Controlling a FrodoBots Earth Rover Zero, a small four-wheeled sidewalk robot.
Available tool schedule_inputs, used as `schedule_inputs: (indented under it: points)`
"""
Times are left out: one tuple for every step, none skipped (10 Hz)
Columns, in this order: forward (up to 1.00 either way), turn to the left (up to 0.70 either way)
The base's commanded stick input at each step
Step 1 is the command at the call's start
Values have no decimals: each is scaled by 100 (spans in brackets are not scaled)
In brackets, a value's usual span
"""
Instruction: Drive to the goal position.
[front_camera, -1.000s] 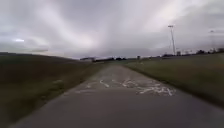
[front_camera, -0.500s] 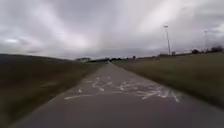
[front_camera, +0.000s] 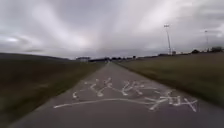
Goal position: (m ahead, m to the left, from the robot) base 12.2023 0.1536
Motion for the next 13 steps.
schedule_inputs:
  points:
    - [70, 0]
    - [70, 0]
    - [70, 0]
    - [70, 0]
    - [70, 0]
    - [70, 0]
    - [70, 0]
    - [70, 0]
    - [70, 0]
    - [70, 0]
    - [70, 0]
    - [70, 0]
    - [70, 0]
